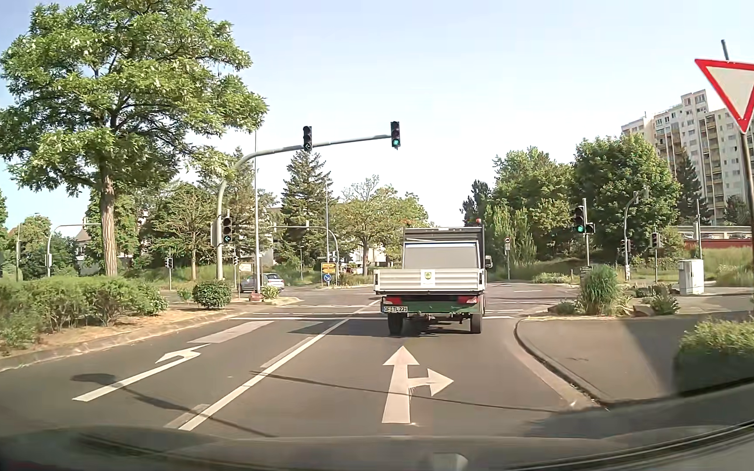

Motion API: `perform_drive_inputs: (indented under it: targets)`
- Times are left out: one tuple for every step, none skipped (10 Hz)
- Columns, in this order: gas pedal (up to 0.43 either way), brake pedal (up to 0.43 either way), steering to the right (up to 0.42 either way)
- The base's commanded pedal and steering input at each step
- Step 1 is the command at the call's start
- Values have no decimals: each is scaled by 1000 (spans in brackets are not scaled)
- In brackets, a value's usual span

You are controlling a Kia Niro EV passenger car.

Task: Follow the waypoints while adhering to traffic rules and regulations

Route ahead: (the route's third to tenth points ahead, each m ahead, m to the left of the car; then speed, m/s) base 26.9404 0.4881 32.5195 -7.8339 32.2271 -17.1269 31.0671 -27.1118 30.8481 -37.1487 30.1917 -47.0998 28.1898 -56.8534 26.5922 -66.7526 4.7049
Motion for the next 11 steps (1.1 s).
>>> perform_drive_inputs:
  targets:
    - [110,30,10]
    - [110,30,12]
    - [110,30,12]
    - [98,30,12]
    - [87,30,12]
    - [79,30,12]
    - [79,30,12]
    - [79,30,14]
    - [67,30,15]
    - [67,30,18]
    - [47,30,23]
